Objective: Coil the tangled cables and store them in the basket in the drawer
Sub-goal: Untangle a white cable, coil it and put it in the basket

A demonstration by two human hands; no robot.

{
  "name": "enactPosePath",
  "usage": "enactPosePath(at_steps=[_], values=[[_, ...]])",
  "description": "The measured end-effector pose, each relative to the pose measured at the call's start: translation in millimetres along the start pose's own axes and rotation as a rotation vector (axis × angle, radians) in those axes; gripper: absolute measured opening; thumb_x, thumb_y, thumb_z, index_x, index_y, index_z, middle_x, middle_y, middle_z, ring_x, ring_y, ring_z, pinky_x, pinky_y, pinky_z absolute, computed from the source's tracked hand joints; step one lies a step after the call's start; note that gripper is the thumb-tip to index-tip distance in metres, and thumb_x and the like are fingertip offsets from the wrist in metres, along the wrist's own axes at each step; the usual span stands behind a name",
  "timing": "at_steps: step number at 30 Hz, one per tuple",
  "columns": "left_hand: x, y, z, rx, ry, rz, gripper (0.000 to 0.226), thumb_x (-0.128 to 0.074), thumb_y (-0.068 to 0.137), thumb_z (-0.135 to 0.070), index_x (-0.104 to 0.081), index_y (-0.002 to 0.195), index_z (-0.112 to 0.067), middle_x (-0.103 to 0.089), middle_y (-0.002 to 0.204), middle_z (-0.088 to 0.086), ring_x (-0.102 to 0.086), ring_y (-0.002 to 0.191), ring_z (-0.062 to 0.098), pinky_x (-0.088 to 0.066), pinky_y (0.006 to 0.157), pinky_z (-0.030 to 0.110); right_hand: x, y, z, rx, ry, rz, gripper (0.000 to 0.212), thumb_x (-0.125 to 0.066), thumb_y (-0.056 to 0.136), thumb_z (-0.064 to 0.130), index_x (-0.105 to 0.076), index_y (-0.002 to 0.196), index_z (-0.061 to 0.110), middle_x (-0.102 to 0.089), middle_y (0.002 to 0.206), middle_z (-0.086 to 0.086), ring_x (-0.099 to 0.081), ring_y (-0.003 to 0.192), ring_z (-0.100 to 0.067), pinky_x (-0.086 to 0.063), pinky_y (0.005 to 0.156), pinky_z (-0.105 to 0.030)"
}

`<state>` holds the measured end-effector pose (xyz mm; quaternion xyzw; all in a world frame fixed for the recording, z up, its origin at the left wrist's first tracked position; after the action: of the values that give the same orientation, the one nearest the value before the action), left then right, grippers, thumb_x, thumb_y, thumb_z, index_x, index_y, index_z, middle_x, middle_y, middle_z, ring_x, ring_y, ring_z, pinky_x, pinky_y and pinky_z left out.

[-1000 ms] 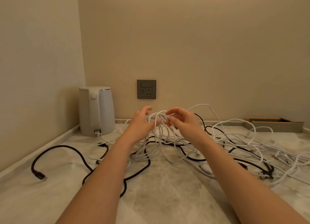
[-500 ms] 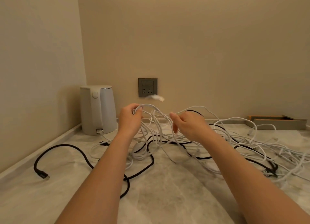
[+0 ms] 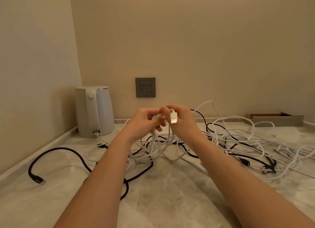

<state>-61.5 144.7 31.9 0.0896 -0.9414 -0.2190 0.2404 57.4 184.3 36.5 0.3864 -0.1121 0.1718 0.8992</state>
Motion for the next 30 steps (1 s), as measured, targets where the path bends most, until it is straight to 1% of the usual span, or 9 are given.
enactPosePath(at_steps=[4,7,11,14,17,21,23,26,30], values=[[10.3,-1.3,9.0,0.125,-0.195,-0.054,0.017,-0.055,0.094,-0.007,-0.065,0.107,-0.012,-0.074,0.089,0.006,-0.071,0.08,0.01,-0.053,0.071,0.02,27.7,8.7,-19.6,-0.251,0.367,-0.327,0.033,-0.043,0.1,0.022,-0.058,0.074,0.01,-0.045,0.061,-0.001,-0.044,0.049,-0.007,-0.043,0.049,-0.019],[21.6,-2.3,27.8,0.295,-0.283,-0.181,0.015,-0.054,0.093,-0.005,-0.065,0.103,-0.008,-0.072,0.089,0.007,-0.07,0.074,0.009,-0.051,0.068,0.025,43.7,8.6,-36.4,-0.4,0.663,-0.528,0.036,-0.039,0.102,0.027,-0.048,0.071,0.01,-0.034,0.05,0.002,-0.036,0.038,-0.003,-0.049,0.05,-0.021],[30.7,-4.4,57.1,0.533,-0.254,-0.358,0.019,-0.046,0.097,-0.002,-0.06,0.11,0.001,-0.065,0.076,0.01,-0.064,0.058,0.012,-0.048,0.043,0.019,59.9,5.7,-40.9,-0.333,0.993,-0.725,0.036,-0.038,0.102,0.027,-0.044,0.071,0.009,-0.033,0.041,0.006,-0.031,0.033,-0.004,-0.054,0.056,-0.025],[34.6,-6.0,69.6,0.624,-0.248,-0.422,0.022,-0.051,0.095,0.0,-0.056,0.116,0.001,-0.063,0.074,0.012,-0.061,0.061,0.017,-0.048,0.044,0.022,66.6,7.7,-41.5,-0.263,1.017,-0.73,0.031,-0.039,0.102,0.021,-0.048,0.075,0.008,-0.039,0.053,0.0,-0.038,0.04,-0.006,-0.055,0.062,-0.025],[34.7,-4.4,69.3,0.631,-0.169,-0.418,0.021,-0.052,0.095,-0.008,-0.061,0.111,0.001,-0.064,0.078,0.011,-0.06,0.062,0.019,-0.05,0.057,0.029,61.9,10.1,-44.6,-0.306,0.918,-0.632,0.031,-0.039,0.102,0.017,-0.051,0.075,0.009,-0.039,0.062,-0.002,-0.041,0.051,-0.007,-0.052,0.066,-0.025],[38.6,-0.2,47.8,0.437,0.206,-0.456,0.028,-0.049,0.096,-0.026,-0.062,0.115,-0.009,-0.062,0.095,0.003,-0.056,0.083,0.02,-0.047,0.079,0.032,48.4,11.7,-36.8,-0.373,0.928,-0.409,0.035,-0.033,0.103,0.025,-0.046,0.073,0.011,-0.052,0.072,-0.004,-0.057,0.071,-0.014,-0.053,0.074,-0.033],[37.2,0.5,35.9,0.346,0.189,-0.481,0.03,-0.045,0.098,-0.027,-0.059,0.118,-0.01,-0.059,0.101,0.002,-0.053,0.083,0.015,-0.042,0.073,0.028,40.3,10.3,-28.0,-0.371,1.066,-0.263,0.037,-0.029,0.104,0.026,-0.044,0.073,0.01,-0.054,0.064,-0.005,-0.059,0.059,-0.016,-0.057,0.067,-0.035],[39.2,2.1,19.8,0.206,0.132,-0.531,0.028,-0.044,0.099,-0.024,-0.061,0.114,-0.008,-0.061,0.105,0.005,-0.055,0.092,0.016,-0.039,0.075,0.027,24.9,7.0,-16.3,-0.436,1.013,0.03,0.034,-0.029,0.104,0.027,-0.046,0.078,0.011,-0.04,0.047,0.004,-0.04,0.036,-0.008,-0.05,0.046,-0.022],[42.9,2.8,0.6,-0.005,0.05,-0.526,0.023,-0.042,0.1,-0.019,-0.061,0.112,-0.013,-0.062,0.11,0.002,-0.056,0.108,0.015,-0.043,0.09,0.027,1.5,1.3,-4.5,-0.507,0.515,0.458,0.035,-0.036,0.102,0.028,-0.056,0.083,0.007,-0.027,0.049,0.007,-0.022,0.039,-0.005,-0.024,0.036,-0.016]])
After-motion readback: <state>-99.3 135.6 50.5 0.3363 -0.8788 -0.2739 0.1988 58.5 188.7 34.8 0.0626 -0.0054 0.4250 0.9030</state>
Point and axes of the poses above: each hand's wrist, its own y-axis towards the middle knuckle, its own x-axis out of the back of the hand, z = x × y, the point moved 4 cm from there along y, towards the middle knuckle
